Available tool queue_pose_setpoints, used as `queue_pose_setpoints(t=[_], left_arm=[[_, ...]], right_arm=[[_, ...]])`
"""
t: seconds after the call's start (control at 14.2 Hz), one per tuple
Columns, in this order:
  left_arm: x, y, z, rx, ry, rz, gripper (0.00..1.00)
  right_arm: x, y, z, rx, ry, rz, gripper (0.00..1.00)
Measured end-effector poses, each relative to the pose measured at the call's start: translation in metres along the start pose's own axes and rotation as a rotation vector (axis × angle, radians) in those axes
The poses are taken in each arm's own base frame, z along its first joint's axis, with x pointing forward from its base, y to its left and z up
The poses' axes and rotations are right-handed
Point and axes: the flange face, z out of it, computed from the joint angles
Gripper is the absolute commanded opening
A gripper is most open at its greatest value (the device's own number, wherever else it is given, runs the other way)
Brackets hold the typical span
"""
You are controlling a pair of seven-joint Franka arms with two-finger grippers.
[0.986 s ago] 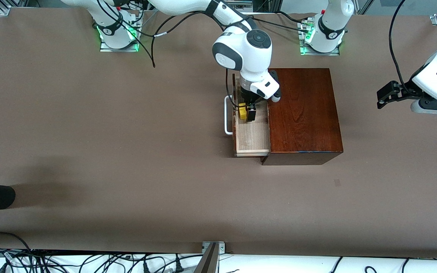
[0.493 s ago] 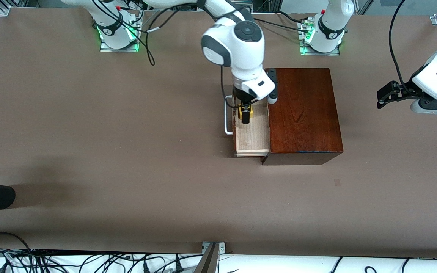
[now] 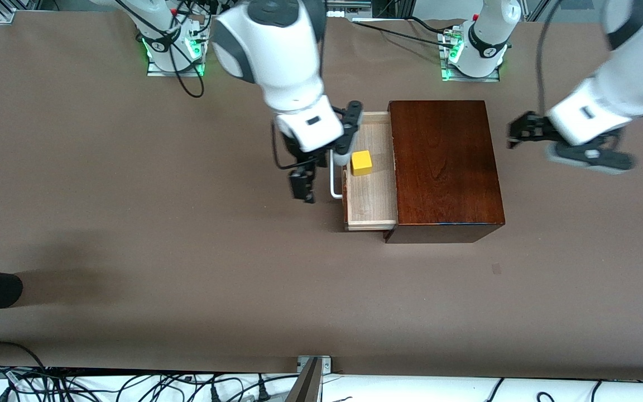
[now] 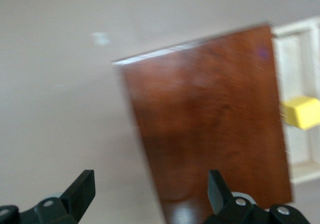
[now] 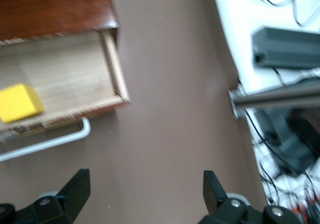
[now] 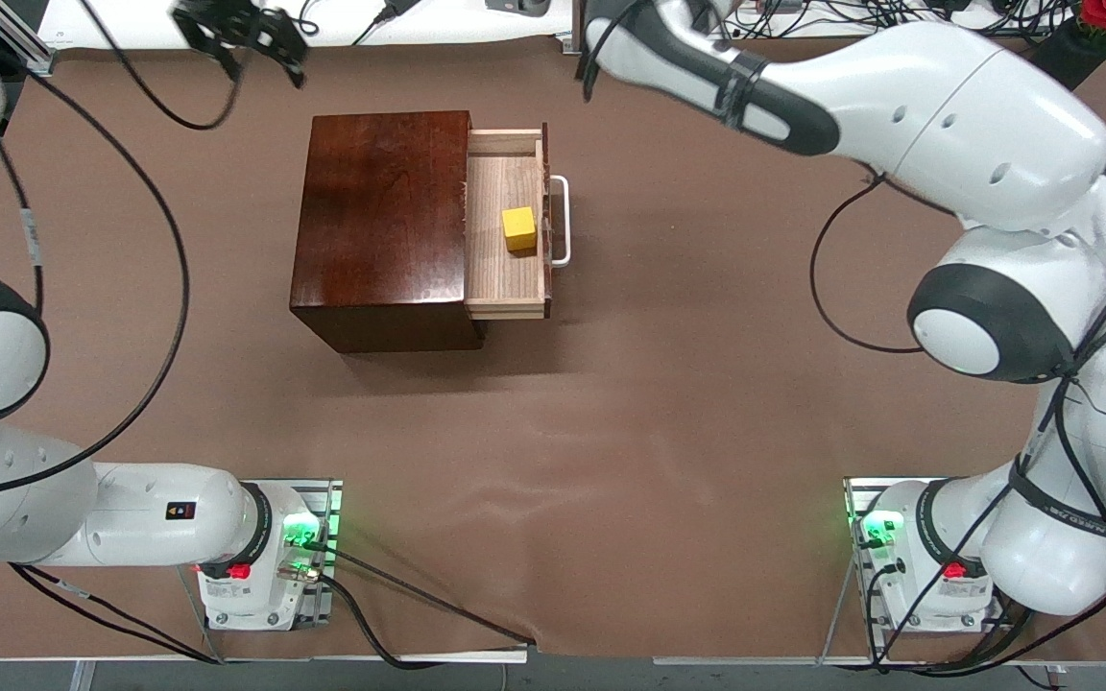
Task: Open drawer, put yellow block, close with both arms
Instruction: 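Withdraw the right gripper while the left gripper moves to the drawer front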
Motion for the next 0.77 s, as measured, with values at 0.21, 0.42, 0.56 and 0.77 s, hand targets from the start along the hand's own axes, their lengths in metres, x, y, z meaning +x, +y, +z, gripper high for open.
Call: queue_pose_setpoints(t=[0.21,0.42,0.56,0.77], left_arm=[[0.031,0.103,0.051,-0.037,-0.067,0.189,1.00],[0.053,0.193,0.054,-0.072,-0.024,0.370,1.00],[0.061,0.239,0.047,-0.092,0.069,0.552,1.00],[0.068,0.281,0.059,-0.092,0.173,0.906,1.00]], right_arm=[[-0.053,0.052,-0.028,0.038,-0.040,0.163,1.00],[-0.107,0.089,-0.045,0.080,-0.055,0.297,1.00],[-0.142,0.102,-0.057,0.095,-0.067,0.369,1.00],[-0.189,0.105,-0.082,0.119,-0.078,0.499,1.00]])
